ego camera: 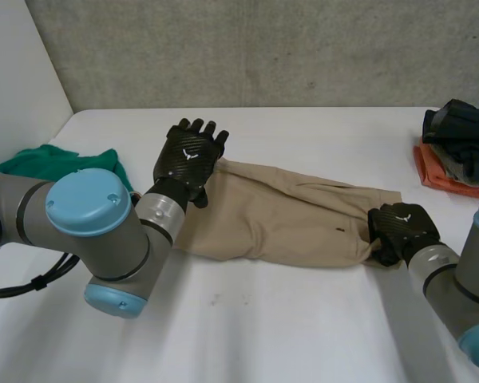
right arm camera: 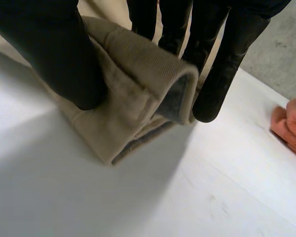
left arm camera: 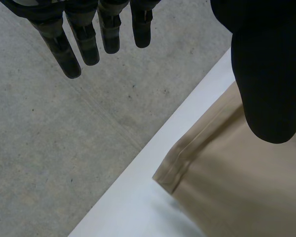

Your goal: Fold the laundry.

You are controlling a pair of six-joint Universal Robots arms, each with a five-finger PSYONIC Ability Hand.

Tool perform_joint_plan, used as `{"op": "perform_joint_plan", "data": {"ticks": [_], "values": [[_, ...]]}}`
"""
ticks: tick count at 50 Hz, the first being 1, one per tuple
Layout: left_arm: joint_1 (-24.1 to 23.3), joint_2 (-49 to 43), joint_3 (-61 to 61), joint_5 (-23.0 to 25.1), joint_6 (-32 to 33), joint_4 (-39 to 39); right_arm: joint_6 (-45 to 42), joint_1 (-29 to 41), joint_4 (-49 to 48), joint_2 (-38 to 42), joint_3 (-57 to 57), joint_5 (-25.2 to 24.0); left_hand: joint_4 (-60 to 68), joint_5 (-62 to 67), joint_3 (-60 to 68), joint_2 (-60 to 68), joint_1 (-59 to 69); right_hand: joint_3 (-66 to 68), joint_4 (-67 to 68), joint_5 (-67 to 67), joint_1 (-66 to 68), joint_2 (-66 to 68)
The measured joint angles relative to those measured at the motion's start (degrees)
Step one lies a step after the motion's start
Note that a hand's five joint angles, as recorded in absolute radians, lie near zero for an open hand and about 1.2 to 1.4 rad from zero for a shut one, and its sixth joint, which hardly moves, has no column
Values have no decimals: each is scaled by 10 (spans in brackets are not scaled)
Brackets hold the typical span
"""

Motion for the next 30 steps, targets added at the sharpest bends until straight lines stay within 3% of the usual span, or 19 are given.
{"op": "perform_joint_plan", "data": {"ticks": [5, 8, 13, 22, 24, 26, 30], "values": [[1, 8, -6, 0, 0, -5, -67, -27, 53, -27, 1, -2, 0, 0, 0, 0, 0, 4, 0, 0, 0, 0], [4, 31, -18, 0, -1, -13, -180, -80, 121, -65, -8, -12, 0, 0, 0, 0, 0, 6, 0, 0, 0, 0], [7, 61, -33, 1, -2, -16, -272, -78, 141, -90, -45, -42, 0, 0, 0, 0, 0, 6, 1, 7, 10, 0], [11, 95, -52, -1, -2, -17, -311, 65, 124, -72, -143, -100, 0, 0, 0, 0, 0, 13, 0, 19, 26, 3], [20, 107, -60, -3, -1, -16, -323, 139, 107, -30, -180, -132, 0, 0, 0, 0, 0, 17, 0, 20, 30, 5], [26, 113, -63, -4, -1, -16, -326, 152, 103, -21, -186, -138, 0, 0, 0, 0, 0, 17, 1, 20, 30, 5], [54, 139, -76, -17, 0, -15, -368, 247, 72, 66, -239, -191, 0, 0, 0, 0, 0, 17, 2, 20, 30, 5]]}}
